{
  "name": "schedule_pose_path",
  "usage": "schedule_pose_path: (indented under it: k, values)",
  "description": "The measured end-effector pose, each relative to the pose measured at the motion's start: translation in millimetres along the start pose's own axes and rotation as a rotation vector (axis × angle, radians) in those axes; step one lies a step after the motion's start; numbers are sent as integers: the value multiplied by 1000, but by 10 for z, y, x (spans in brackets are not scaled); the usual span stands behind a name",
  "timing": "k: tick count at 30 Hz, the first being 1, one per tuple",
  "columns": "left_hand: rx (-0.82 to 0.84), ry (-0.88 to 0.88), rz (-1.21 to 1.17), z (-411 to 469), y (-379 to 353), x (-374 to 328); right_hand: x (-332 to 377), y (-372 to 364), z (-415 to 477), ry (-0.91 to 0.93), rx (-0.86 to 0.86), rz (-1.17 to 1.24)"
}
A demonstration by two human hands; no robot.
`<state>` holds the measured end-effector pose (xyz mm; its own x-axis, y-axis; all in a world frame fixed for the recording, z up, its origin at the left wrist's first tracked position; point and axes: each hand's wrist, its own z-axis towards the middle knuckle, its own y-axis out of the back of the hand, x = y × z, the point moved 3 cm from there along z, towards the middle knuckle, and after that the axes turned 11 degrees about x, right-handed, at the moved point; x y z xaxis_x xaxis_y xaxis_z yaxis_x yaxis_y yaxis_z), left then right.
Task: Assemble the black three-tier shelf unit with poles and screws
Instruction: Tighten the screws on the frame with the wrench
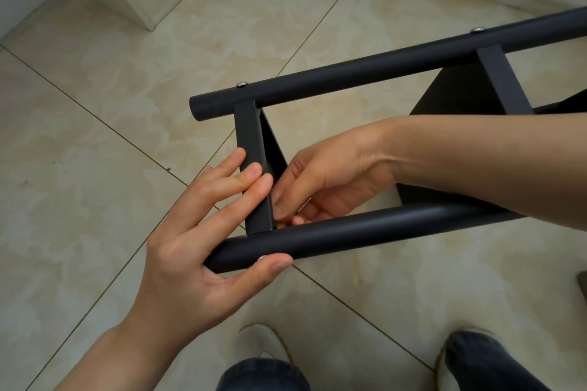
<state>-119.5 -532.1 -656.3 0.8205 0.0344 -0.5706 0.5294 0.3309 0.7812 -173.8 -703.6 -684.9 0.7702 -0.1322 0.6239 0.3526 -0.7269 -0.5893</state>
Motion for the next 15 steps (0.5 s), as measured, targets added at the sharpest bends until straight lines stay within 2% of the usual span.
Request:
schedule_pose_path:
  k: [8, 15]
  values:
    - [7, 1, 4, -5, 2, -18, -52, 15, 95, -53, -36, 39]
    - [14, 6, -2, 0, 6, -23, 4, 15, 2, 11, 12, 22]
